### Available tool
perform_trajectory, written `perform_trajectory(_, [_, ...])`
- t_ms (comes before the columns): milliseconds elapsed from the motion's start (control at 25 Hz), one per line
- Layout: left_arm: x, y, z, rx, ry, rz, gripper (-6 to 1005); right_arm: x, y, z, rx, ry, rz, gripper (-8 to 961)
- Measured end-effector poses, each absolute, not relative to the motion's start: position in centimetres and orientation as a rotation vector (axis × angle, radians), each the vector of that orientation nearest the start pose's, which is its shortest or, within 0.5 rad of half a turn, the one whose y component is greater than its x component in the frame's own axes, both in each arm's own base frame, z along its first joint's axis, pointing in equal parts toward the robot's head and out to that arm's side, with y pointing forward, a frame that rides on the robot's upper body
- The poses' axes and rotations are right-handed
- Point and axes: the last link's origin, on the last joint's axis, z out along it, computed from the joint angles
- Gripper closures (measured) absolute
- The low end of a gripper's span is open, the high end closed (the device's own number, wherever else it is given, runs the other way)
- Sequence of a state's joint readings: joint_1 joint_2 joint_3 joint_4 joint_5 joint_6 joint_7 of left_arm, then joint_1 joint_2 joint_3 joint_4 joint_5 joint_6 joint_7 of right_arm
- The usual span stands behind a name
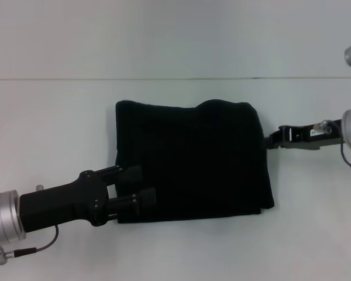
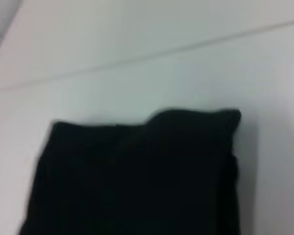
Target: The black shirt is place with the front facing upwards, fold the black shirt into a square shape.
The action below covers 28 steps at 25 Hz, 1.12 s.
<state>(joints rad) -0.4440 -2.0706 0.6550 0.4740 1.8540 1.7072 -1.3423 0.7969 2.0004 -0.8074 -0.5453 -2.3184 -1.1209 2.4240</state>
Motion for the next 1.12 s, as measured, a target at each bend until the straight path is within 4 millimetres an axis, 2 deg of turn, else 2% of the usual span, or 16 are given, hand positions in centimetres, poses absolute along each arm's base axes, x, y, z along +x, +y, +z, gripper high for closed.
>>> perform_trajectory(120, [-27.3,28.5,-0.9,-2.651,-0.824,-1.079,249,25.6,41.8,0.6,-2.205,1.624,0.401,825])
perform_trajectory(320, [-27.4,28.6,-0.7,-2.629,-0.835,-1.090,249,27.6,40.5,3.1,-2.149,1.561,0.675,712])
perform_trajectory(400, [-27.4,28.7,-0.6,-2.621,-0.851,-1.095,249,28.2,39.5,4.0,-2.174,1.445,0.776,667])
perform_trajectory(520, [-27.5,28.8,-0.5,-2.610,-0.875,-1.101,249,28.6,37.7,4.1,-2.259,1.168,0.862,600])
perform_trajectory(600, [-27.5,28.9,-0.4,-2.601,-0.887,-1.103,249,28.8,36.4,3.4,-2.297,0.962,0.868,501])
perform_trajectory(720, [-27.7,29.0,-0.1,-2.566,-0.919,-1.117,249,28.8,35.1,1.4,-2.338,0.765,0.837,353])
perform_trajectory(880, [-28.0,29.0,0.0,-2.527,-0.944,-1.140,249,28.7,34.1,-1.8,-2.415,0.613,0.769,303])
perform_trajectory(1120, [-28.4,29.0,0.4,-2.478,-0.987,-1.171,249,29.4,33.6,-4.8,-2.479,0.597,0.629,276])
